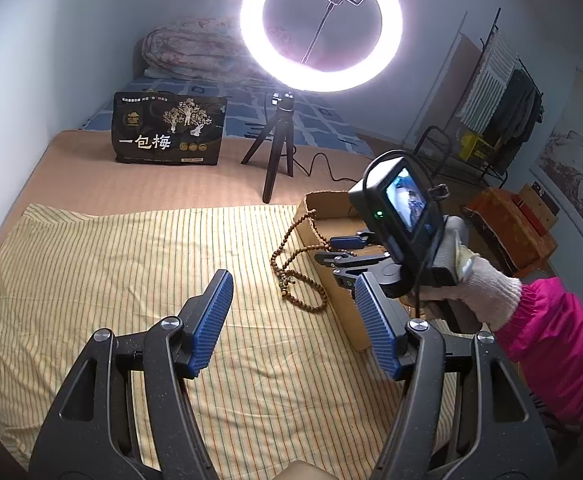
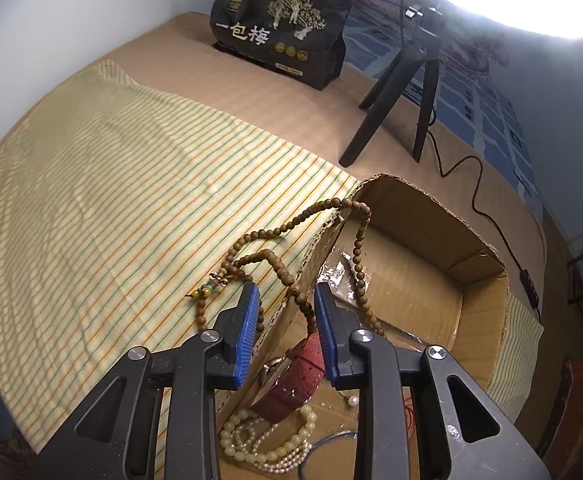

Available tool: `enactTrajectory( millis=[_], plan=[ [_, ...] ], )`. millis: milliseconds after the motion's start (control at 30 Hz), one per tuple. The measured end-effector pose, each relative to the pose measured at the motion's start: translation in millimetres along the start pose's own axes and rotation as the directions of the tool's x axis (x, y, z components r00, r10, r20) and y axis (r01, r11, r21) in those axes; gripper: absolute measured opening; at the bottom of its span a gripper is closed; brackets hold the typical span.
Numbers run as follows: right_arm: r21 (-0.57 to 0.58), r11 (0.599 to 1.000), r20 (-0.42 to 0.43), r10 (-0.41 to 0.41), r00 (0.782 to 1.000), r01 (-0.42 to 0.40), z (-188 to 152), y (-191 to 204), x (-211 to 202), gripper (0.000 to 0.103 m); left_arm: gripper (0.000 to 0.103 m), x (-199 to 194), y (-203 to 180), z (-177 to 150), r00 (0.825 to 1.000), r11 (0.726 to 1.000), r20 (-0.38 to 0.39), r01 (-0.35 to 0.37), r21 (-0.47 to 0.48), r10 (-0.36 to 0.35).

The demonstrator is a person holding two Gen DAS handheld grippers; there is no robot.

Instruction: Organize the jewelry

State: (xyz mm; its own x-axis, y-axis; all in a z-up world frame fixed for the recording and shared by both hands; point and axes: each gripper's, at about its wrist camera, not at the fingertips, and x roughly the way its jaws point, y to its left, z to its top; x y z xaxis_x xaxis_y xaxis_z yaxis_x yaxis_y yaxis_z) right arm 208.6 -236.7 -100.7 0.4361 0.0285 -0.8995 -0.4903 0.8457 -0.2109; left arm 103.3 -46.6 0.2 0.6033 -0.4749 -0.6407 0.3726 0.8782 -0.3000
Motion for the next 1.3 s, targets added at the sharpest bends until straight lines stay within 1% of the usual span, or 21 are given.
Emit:
enactTrajectory(
  millis=[67, 200, 333, 500, 567, 633, 967, 1133, 1300],
  plan=[
    [0.005, 1.000, -0.003, -0.001, 1.000, 0.001, 1, -1, 2, 0.020, 0.065, 0, 0, 0, 1.000, 1.000, -0.001, 0.000, 0.000, 0.000],
    [0.025, 1.000, 0.001, 0.018, 1.000, -0.018, 1, -6, 5, 0.017, 0.065, 1, 0, 0, 1.000, 1.000, -0.003, -0.001, 0.000, 0.001],
    [0.034, 0.998, 0.008, 0.045, 0.999, -0.046, 0, -7, 6, 0.012, 0.065, 2, 0, 0, 1.000, 1.000, -0.005, -0.003, -0.001, 0.003],
    [0.047, 0.997, 0.018, 0.054, 0.998, -0.055, -1, -8, 4, 0.010, 0.065, 3, -1, 0, 1.000, 1.000, -0.006, 0.000, 0.002, 0.000],
    [0.054, 0.997, 0.028, 0.058, 0.998, -0.059, -2, -9, 2, 0.008, 0.065, 6, -1, -1, 1.000, 1.000, -0.007, 0.000, 0.004, 0.000],
    [0.062, 0.996, 0.045, 0.065, 0.997, -0.068, -3, -10, -4, 0.005, 0.065, 8, -2, -1, 1.000, 1.000, -0.010, 0.001, 0.006, -0.001],
    [0.122, 0.988, 0.157, 0.071, 0.985, -0.090, -6, -30, -44, 0.005, 0.065, 12, -9, -1, 1.000, 1.000, -0.011, 0.005, 0.016, -0.005],
    [0.158, 0.983, 0.219, 0.062, 0.974, -0.098, -7, -46, -71, 0.005, 0.065, 14, -11, -2, 1.000, 1.000, -0.018, 0.002, 0.022, -0.002],
    [0.197, 0.976, 0.289, 0.035, 0.957, -0.095, -9, -64, -101, 0.005, 0.065, 16, -14, -2, 1.000, 1.000, -0.018, 0.003, 0.021, -0.002]
  ],
)
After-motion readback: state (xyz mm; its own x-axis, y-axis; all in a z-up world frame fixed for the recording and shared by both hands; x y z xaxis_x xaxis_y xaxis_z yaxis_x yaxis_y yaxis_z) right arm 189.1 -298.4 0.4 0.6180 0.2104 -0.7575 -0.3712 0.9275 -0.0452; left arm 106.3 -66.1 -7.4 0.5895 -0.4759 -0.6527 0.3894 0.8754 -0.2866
